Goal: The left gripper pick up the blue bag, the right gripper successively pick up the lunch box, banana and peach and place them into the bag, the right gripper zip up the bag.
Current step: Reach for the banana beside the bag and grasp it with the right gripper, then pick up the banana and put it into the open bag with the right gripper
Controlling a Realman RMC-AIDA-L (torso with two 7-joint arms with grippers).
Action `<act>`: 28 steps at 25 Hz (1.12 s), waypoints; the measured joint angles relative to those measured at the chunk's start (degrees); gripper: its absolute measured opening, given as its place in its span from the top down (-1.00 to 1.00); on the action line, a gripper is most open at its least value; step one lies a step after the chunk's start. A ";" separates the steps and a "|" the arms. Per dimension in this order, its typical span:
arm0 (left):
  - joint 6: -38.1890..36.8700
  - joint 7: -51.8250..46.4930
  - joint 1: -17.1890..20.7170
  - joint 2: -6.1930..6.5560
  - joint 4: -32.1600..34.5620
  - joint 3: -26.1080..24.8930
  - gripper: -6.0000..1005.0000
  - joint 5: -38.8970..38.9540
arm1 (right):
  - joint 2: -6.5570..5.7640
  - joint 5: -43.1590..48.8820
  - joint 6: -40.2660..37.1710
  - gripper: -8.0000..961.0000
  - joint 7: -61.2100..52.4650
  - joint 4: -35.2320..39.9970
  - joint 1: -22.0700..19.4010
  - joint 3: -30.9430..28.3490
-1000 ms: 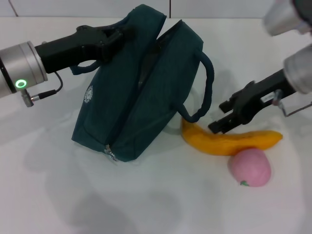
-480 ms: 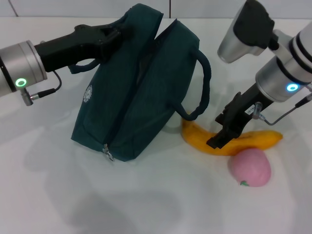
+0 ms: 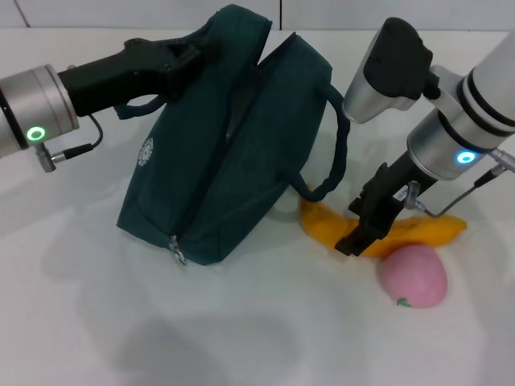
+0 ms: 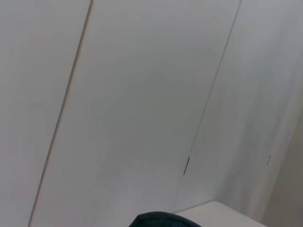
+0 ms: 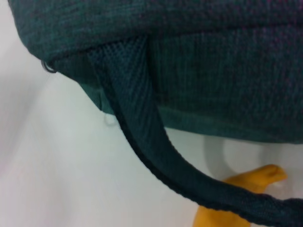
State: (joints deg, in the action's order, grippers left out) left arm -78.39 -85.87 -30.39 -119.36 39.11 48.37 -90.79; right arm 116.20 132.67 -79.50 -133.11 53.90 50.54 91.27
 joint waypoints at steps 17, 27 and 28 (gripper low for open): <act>-0.01 0.09 -0.15 0.00 0.01 0.24 0.90 0.01 | -0.07 -1.70 1.56 -0.09 0.23 -1.57 -0.17 0.96; -0.52 0.09 0.70 0.00 0.03 -0.01 0.90 0.08 | -1.09 -1.18 0.51 0.06 1.68 3.76 -7.48 -11.92; -0.57 0.09 0.77 0.00 0.04 -0.03 0.90 0.11 | -1.11 -1.35 0.19 0.06 2.15 4.66 -8.60 -13.94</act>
State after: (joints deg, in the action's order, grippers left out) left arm -78.96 -85.78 -29.62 -119.36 39.14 48.35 -90.68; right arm 115.09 131.32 -79.31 -130.96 58.56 41.94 77.33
